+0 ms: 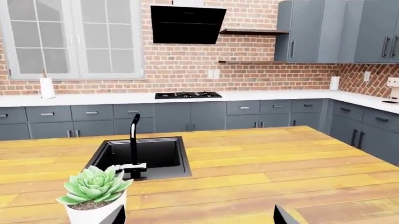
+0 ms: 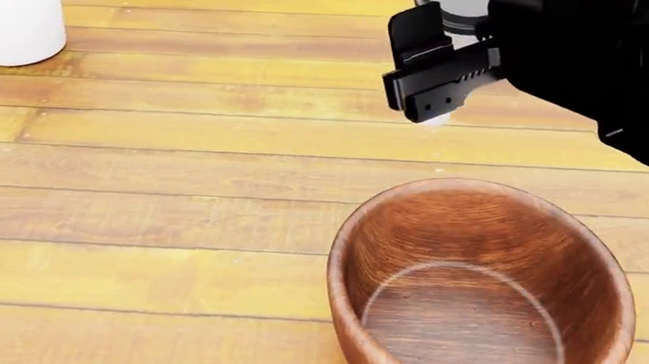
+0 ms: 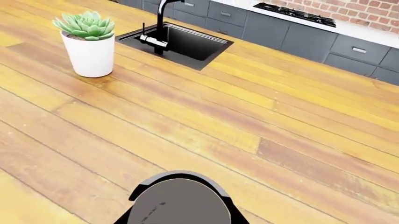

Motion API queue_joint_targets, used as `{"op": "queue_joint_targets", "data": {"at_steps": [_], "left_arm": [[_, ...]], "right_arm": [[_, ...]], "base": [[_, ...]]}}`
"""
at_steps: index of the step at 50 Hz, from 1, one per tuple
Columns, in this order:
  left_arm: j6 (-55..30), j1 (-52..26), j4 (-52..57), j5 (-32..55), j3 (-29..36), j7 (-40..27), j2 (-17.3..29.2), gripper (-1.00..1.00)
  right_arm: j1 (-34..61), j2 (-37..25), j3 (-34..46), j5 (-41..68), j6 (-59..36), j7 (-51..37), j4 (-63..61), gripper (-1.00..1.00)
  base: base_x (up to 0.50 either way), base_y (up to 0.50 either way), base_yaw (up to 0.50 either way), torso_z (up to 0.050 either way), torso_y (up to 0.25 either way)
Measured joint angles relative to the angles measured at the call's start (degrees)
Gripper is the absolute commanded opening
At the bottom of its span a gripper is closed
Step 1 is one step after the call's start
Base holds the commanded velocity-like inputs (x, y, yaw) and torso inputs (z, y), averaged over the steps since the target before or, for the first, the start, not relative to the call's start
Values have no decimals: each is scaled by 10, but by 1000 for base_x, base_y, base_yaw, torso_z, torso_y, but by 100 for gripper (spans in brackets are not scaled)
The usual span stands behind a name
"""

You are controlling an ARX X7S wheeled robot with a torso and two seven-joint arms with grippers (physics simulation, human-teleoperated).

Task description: Place the cup inside the bowl on the dining table and move the bowl to any counter.

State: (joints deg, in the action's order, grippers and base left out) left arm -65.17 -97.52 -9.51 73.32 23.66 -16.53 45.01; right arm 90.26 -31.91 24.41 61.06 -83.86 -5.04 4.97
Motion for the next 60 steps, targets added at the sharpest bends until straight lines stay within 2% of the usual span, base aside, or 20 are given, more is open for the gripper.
{"op": "queue_joint_targets", "data": {"at_steps": [18,26,36,57,58,60], "left_arm": [[-56,10,75,116,-42,-102,18,100],[-65,6,83,135,-46,-120,18,100],[-72,2,90,154,-49,-135,19,100],[-72,6,97,178,-51,-155,21,100],[-72,6,97,178,-51,-156,21,100],[-71,7,98,179,-51,-157,21,100]], "right_arm": [[17,-168,19,349,-29,-182,-97,-100],[-10,-210,40,444,-15,-229,-133,-100],[-49,-237,52,472,-3,-240,-168,-100],[-117,-237,75,410,20,-208,-189,-100],[-118,-237,76,409,21,-207,-189,100],[-120,-237,78,406,22,-205,-190,100]], "base": [[0,0,0,0,0],[0,0,0,0,0],[0,0,0,0,0],[0,0,0,0,0],[0,0,0,0,0],[0,0,0,0,0]]}}
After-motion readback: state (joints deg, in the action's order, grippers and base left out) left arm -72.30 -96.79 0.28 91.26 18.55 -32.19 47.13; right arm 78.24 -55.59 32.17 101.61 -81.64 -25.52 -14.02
